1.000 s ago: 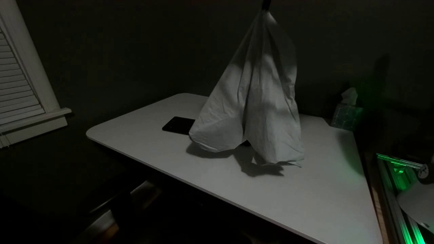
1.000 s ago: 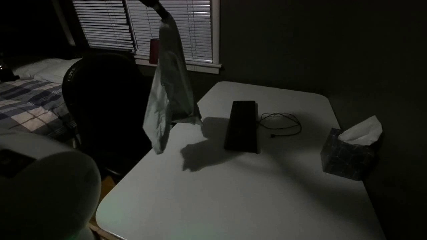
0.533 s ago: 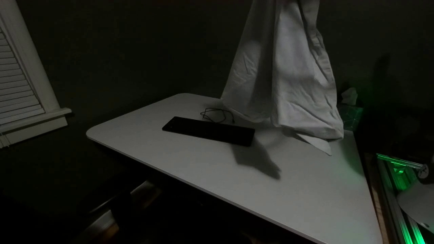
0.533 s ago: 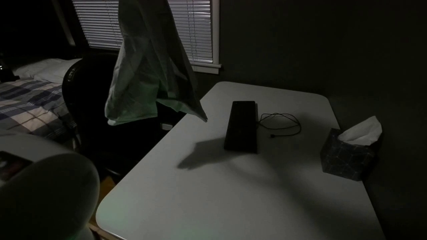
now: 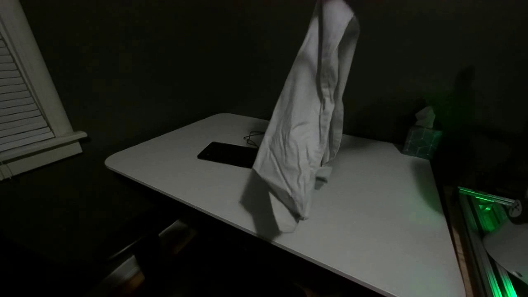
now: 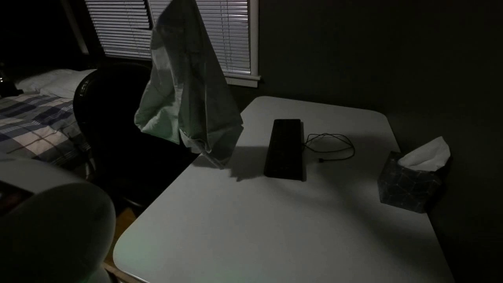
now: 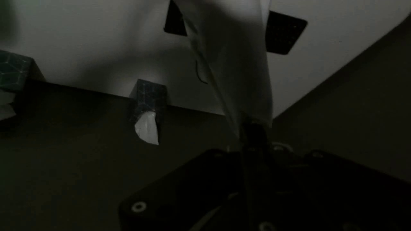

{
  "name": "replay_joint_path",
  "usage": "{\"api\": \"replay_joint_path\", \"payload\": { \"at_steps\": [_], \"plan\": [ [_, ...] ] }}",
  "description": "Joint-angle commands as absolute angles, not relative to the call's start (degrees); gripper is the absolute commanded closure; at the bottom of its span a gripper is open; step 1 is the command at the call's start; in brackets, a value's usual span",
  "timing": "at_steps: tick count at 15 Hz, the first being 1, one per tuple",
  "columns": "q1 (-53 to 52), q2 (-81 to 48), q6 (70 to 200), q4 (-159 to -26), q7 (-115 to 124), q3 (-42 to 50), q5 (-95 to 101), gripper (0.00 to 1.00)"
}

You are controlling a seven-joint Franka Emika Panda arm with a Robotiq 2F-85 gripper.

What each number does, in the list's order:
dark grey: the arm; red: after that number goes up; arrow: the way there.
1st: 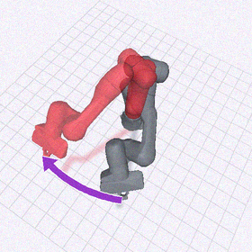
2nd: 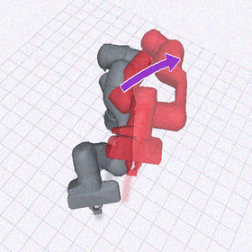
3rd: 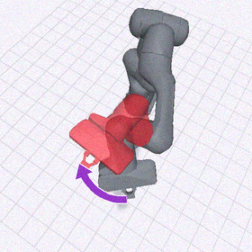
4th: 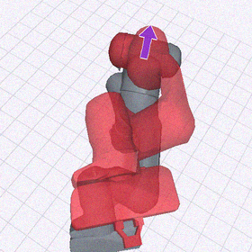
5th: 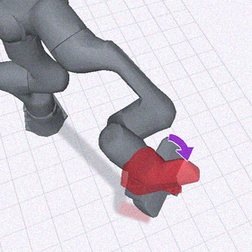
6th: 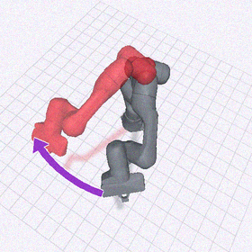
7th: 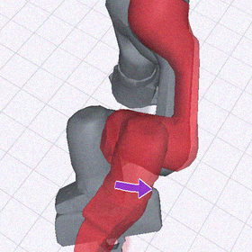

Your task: Unfold the white cloth

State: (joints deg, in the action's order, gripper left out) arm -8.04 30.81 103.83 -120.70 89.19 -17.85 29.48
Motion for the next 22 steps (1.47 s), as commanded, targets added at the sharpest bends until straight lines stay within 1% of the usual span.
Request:
{"api": "replay_joint_path", "payload": {
  "at_steps": [1, 2, 4, 7, 10, 14, 17, 22],
  "plan": [
    [-6.2, 23.5, 108.4, -124.7, 85.4, -14.8, 24.9, 1.0],
    [-6.4, 21.6, 112.3, -126.7, 83.2, -13.0, 23.0, 1.0],
    [-5.1, 16.6, 115.4, -128.9, 79.9, -10.7, 20.9, 1.0],
    [-2.2, 8.8, 116.1, -130.6, 76.6, -7.3, 19.2, 1.0],
    [0.9, -0.2, 115.4, -129.8, 76.9, -3.6, 19.4, 1.0],
    [1.8, -11.1, 124.9, -127.5, 74.2, 0.2, 18.3, 1.0],
    [0.0, -17.0, 131.9, -124.5, 77.1, 2.5, 23.4, 1.0],
    [-5.3, -21.5, 130.0, -119.6, 89.9, 9.5, 39.7, 1.0]
  ]
}}
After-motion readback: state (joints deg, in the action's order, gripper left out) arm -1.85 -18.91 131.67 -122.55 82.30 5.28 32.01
